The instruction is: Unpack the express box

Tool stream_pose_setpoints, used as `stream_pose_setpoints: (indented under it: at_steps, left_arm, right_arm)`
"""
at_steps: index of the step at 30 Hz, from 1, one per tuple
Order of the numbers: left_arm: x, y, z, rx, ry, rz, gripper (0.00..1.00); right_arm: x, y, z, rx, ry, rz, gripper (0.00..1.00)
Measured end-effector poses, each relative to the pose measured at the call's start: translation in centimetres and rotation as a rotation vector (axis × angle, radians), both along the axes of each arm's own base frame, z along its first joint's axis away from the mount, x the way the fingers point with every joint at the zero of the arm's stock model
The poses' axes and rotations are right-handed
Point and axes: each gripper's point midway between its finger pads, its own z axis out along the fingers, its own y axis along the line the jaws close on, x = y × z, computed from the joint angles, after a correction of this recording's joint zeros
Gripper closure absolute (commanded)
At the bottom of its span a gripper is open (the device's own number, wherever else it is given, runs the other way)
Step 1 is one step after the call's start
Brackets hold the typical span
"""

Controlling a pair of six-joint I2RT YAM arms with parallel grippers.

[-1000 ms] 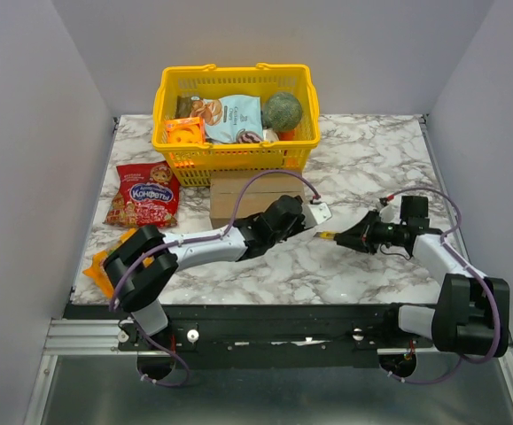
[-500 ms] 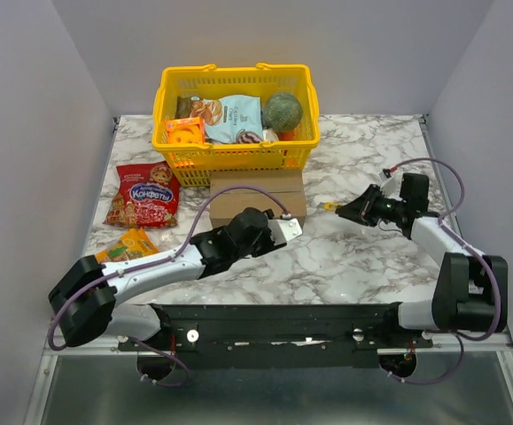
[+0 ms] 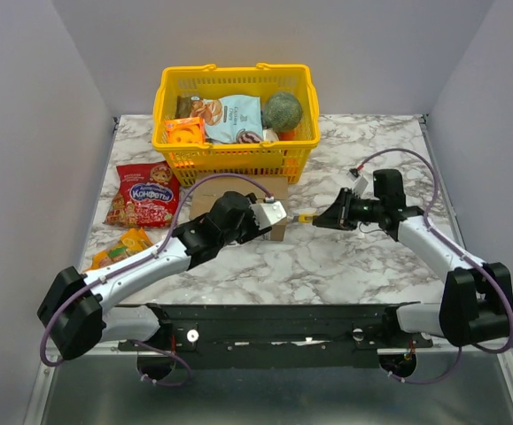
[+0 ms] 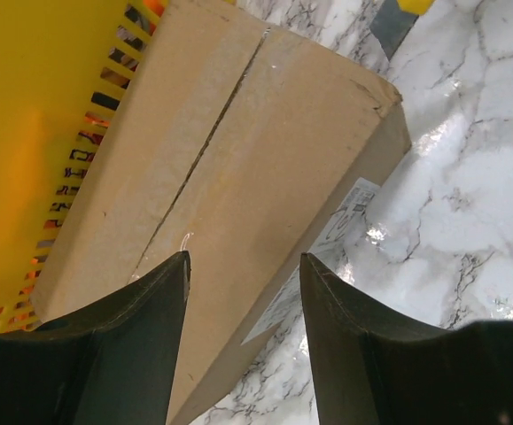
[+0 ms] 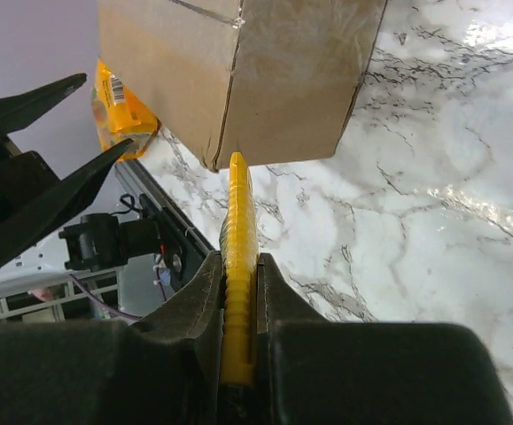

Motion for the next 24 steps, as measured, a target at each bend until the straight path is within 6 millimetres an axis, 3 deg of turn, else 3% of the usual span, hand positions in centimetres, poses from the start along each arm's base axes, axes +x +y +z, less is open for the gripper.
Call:
stream_pose_setpoints:
  at_steps: [6,11,17,24]
  left_arm:
    - [-2.3,-1.1,-0.2,-0.008,0.006,-0.179,0.34]
    - [-4.1,-2.3,-0.6,0.007,-0.055,-0.330,0.34]
    - [-3.4,-4.5,-1.6,0.034,-0.078,-0.402,0.35]
    - [-2.1,-6.2,-2.8,0.047,-0.080,-0.410,0.36]
  right_arm:
    - [1.1,-3.2,0.1,0.002,0.010,-0.103,1.00]
    - [3.1,-3.1,0.1,0.059,-0.020,-0.110,1.00]
    - [5.6,-2.2,-0.1,0.147,-0.022,-0.101,1.00]
    - [8.5,-1.6,1.7,0.224,-0.070,-0.106,1.00]
